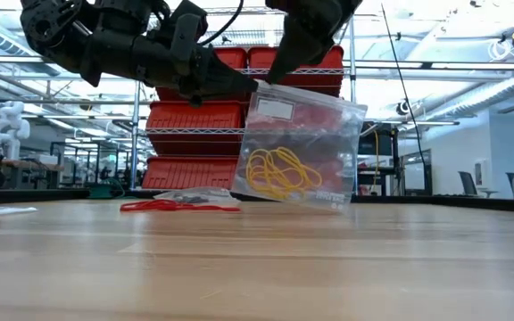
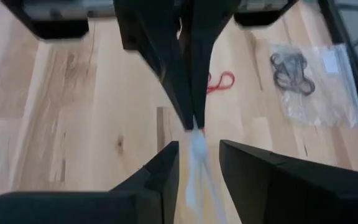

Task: Sort rubber bands
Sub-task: Close the bottom right transparent zip bag

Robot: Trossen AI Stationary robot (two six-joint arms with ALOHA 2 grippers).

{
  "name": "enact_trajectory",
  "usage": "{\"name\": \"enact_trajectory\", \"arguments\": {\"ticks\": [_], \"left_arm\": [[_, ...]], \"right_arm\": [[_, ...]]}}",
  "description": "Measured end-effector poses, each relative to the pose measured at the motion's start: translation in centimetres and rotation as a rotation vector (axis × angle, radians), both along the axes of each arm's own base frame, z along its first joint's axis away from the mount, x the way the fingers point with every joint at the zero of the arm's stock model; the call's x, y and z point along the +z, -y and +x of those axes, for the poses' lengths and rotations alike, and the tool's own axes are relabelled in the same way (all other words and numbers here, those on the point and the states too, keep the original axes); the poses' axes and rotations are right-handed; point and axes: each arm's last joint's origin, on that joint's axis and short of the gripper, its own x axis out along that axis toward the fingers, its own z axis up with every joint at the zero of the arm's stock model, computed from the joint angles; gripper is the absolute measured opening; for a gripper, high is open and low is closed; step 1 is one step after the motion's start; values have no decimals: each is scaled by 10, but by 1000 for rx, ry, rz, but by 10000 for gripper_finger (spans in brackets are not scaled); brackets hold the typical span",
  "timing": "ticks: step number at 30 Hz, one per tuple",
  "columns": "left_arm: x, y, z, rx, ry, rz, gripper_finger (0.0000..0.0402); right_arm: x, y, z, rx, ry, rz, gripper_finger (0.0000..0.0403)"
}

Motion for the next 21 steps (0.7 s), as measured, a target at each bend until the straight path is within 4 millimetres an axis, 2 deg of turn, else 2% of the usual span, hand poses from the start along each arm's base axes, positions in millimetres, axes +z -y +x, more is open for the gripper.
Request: {"name": "enact_trajectory", "arguments": {"ticks": [9,12,18,21], "left_arm": [[0,0,0,0,-1,0,0],[0,0,0,0,0,0,0],[0,-1,0,11,6,1,0],[0,-1,0,22,5,5,0]], "right_arm": [[-5,1,4,4,-4,-10,100],[-5,3,4,0,-6,-11,80],[-6,7,4,-10,-14,-10,12],[-6,7,4,-9,-15,-12,9]]}}
